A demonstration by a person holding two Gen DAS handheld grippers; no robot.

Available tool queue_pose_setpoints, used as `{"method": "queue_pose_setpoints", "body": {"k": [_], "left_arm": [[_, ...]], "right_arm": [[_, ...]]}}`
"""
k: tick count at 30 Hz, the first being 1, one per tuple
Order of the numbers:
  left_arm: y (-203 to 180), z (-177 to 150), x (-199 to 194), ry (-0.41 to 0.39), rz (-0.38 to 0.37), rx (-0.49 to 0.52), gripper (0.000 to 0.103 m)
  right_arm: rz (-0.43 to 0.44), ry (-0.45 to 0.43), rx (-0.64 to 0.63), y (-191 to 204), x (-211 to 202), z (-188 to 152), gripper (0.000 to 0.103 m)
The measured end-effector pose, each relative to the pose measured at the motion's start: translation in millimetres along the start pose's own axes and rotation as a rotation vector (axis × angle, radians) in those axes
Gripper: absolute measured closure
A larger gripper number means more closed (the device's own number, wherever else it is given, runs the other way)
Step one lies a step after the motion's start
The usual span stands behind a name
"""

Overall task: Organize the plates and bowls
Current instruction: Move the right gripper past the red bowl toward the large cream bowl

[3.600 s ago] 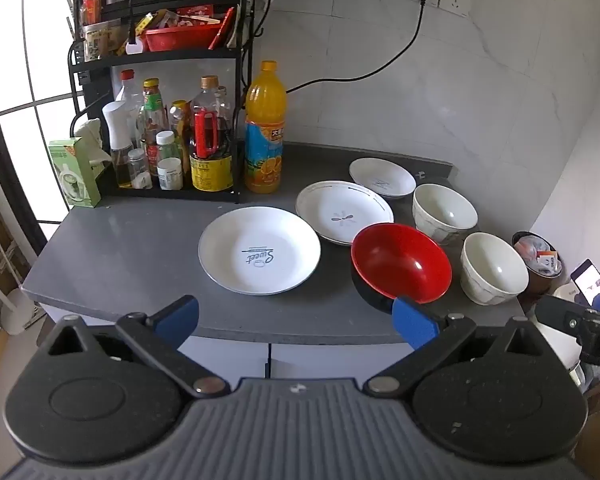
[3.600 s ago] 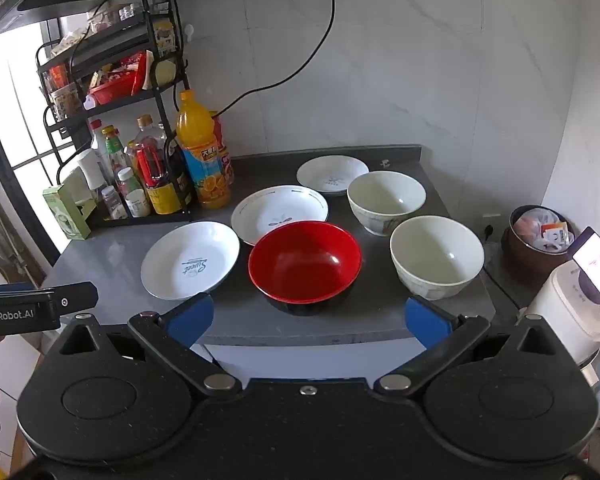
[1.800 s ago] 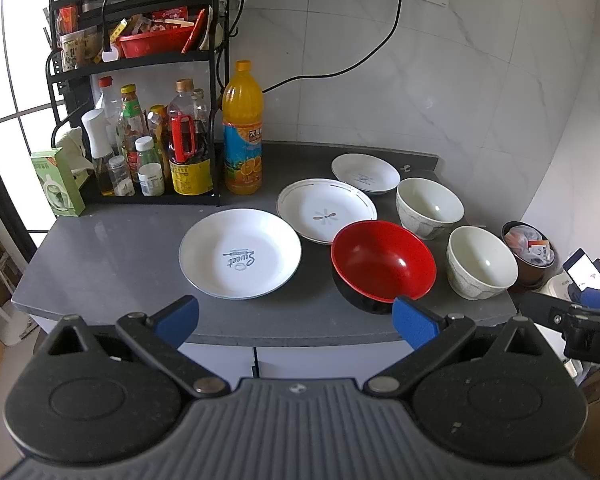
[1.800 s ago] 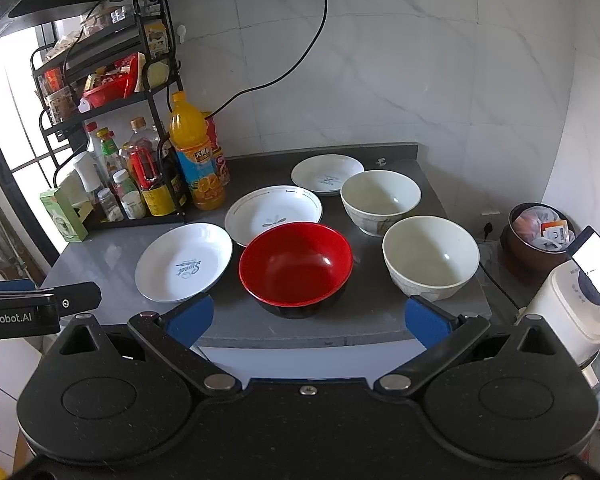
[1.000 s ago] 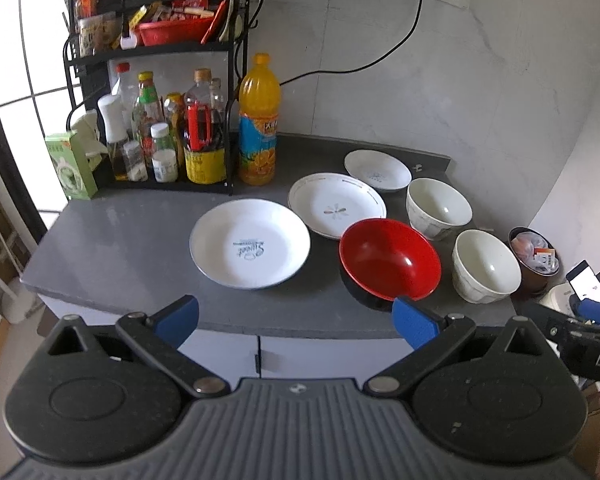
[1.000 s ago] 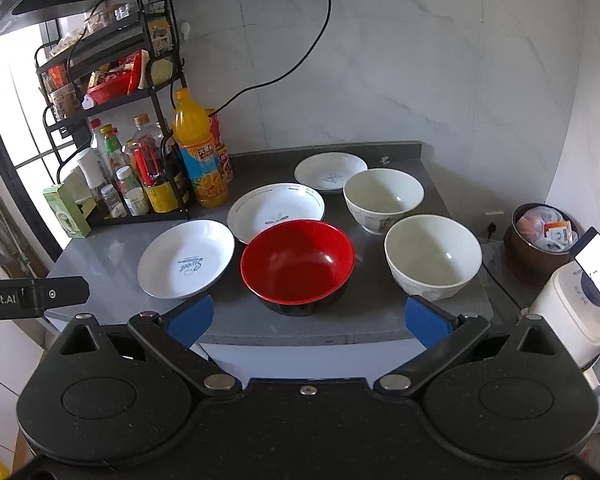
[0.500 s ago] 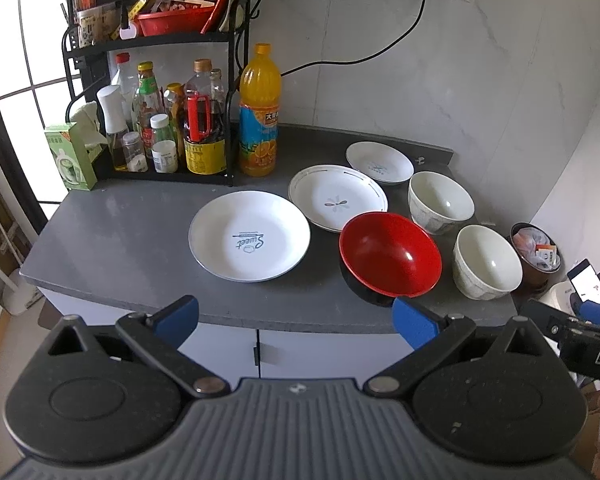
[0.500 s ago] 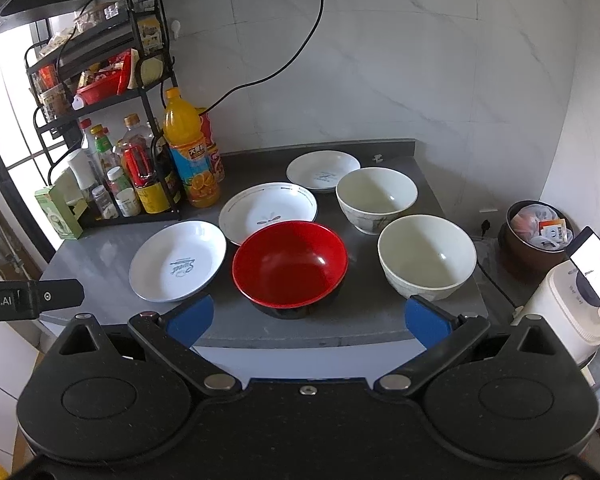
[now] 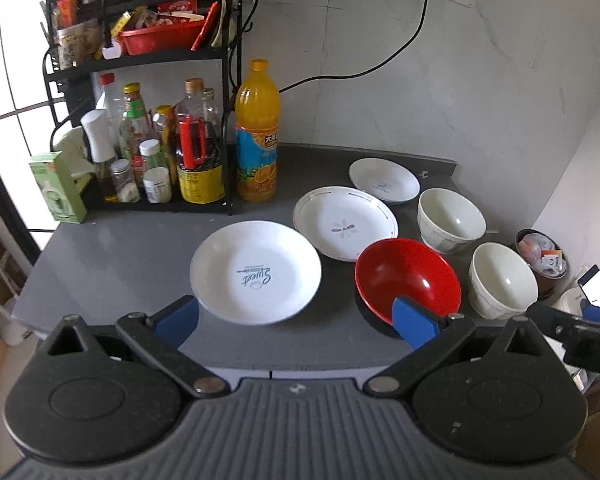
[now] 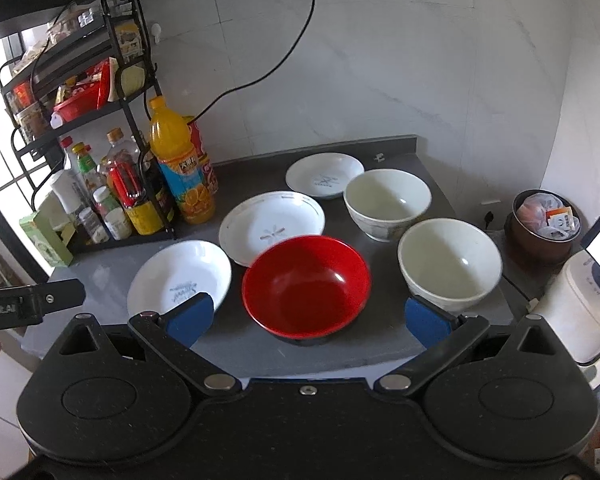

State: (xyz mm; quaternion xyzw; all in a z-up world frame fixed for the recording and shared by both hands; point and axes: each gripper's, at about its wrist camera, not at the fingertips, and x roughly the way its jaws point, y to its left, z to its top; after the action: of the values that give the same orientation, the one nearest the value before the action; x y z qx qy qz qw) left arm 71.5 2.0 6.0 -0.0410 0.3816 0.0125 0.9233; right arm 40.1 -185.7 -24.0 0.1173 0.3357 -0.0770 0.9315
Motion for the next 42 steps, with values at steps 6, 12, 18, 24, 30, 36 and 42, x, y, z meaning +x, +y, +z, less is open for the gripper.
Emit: {"method": "queue_pose_setpoints", "body": {"k": [6, 12, 18, 24, 30, 36, 42], "left_arm": [[27, 28, 22, -0.016, -0.049, 0.042, 0.001], [56, 55, 46, -0.030, -0.093, 0.093, 0.002], [74, 72, 68, -0.023, -0.160, 0.131, 0.003], [74, 82, 87, 0.007, -0.214, 0.143, 0.003], [59, 87, 107, 0.047, -0.220, 0.138, 0.003], [18, 87, 121, 0.062, -0.193, 0.190, 0.003], [-35, 87, 137, 0.084, -0.168, 0.206, 0.003]], "right_arm": [[-0.002, -0.026, 0.060, 27, 19, 20, 0.000], [-0.027, -0.035, 0.101, 51, 40, 35, 0.000], [-0.075, -0.032, 0.115, 63, 52, 41, 0.000], [-0.117, -0.014, 0.144, 57, 60, 43, 0.001], [-0.132, 0.006, 0.147, 33, 71, 46, 0.003], [-0.118, 0.036, 0.186, -19, 90, 48, 0.013], [-0.106, 0.073, 0.186, -74, 104, 45, 0.020]]}}
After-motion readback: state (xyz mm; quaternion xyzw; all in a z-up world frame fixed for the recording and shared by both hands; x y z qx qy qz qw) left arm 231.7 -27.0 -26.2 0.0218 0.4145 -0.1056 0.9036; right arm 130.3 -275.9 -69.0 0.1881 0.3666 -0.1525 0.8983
